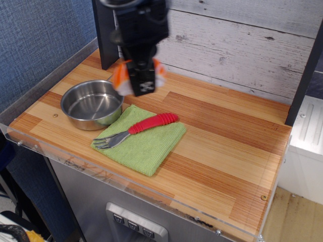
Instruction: Hold the apple slice from right edge of the table and place it inside the steel pan, which is left side of the green cloth.
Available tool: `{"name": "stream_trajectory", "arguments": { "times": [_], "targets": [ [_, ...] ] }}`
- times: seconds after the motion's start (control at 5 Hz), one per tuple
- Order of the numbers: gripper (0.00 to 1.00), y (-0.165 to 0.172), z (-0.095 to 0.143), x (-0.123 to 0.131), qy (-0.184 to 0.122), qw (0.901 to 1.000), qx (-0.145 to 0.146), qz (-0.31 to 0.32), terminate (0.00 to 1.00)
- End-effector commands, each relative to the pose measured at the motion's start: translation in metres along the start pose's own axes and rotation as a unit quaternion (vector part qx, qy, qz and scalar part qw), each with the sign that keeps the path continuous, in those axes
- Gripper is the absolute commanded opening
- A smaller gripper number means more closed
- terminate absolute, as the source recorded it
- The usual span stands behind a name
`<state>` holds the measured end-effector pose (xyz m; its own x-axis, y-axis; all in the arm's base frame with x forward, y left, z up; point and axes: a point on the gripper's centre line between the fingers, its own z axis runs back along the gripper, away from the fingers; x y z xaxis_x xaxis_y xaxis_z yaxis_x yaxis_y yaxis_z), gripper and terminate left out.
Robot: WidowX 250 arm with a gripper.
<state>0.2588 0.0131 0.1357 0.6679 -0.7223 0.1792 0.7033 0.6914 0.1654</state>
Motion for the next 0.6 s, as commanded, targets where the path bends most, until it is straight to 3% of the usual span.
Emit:
{"name": "stream_trajectory", "arguments": {
  "times": [0.0, 0.4],
  "targets": [
    [0.00, 0.034, -0.010, -0.029, 0.011, 0.9990, 0.006, 0.043, 0.00],
    [0.00, 0.059, -0.039, -0.060, 0.032, 0.9953, -0.008, 0.091, 0.00]
  ]
}}
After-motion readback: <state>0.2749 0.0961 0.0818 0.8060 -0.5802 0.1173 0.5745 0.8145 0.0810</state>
